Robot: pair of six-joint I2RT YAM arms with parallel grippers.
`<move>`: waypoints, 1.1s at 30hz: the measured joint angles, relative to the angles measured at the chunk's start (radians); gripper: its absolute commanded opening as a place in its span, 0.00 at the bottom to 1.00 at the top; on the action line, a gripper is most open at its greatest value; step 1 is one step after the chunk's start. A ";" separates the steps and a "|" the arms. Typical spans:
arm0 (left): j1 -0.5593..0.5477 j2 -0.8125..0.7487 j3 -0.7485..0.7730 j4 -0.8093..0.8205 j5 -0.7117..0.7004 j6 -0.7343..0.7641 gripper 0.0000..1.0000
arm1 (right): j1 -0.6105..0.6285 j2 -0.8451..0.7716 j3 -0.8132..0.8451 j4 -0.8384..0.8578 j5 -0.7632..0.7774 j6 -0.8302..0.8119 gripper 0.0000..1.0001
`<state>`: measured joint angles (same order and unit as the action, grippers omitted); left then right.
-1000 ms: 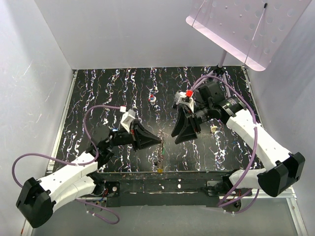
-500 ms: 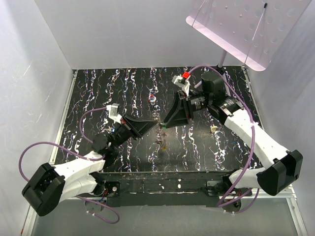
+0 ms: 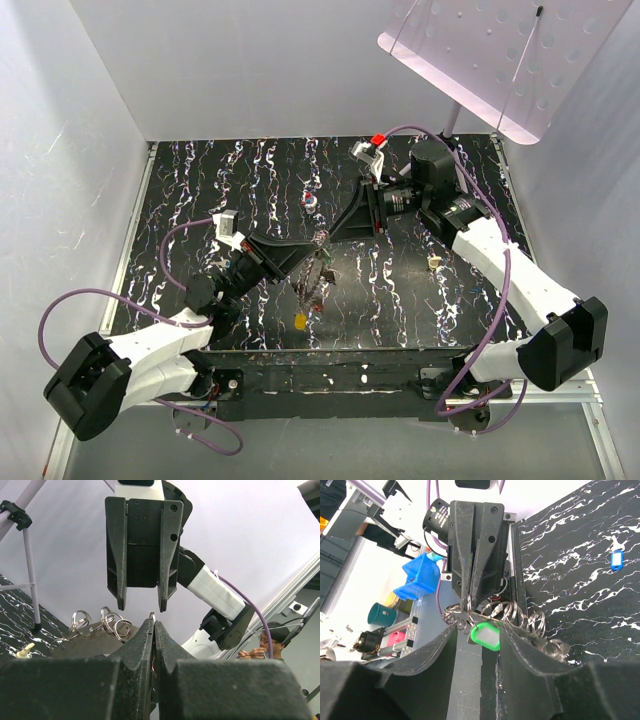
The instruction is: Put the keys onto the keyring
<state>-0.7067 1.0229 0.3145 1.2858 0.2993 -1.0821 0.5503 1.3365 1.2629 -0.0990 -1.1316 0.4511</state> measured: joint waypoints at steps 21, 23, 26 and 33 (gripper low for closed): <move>-0.001 0.016 0.000 0.001 0.000 -0.016 0.00 | 0.028 0.000 -0.048 0.076 -0.001 0.058 0.31; -0.001 0.016 0.000 0.001 0.000 -0.019 0.00 | 0.029 0.000 -0.048 0.079 -0.001 0.061 0.30; -0.001 0.018 0.000 0.002 0.001 -0.019 0.00 | 0.034 0.000 -0.049 0.080 -0.001 0.064 0.30; -0.001 0.032 0.000 0.001 0.000 -0.023 0.00 | 0.035 0.000 -0.050 0.084 -0.004 0.068 0.24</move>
<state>-0.7074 1.0550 0.3141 1.2869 0.2993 -1.1049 0.5858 1.3361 1.2133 -0.0154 -1.1358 0.5194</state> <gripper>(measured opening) 0.013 0.260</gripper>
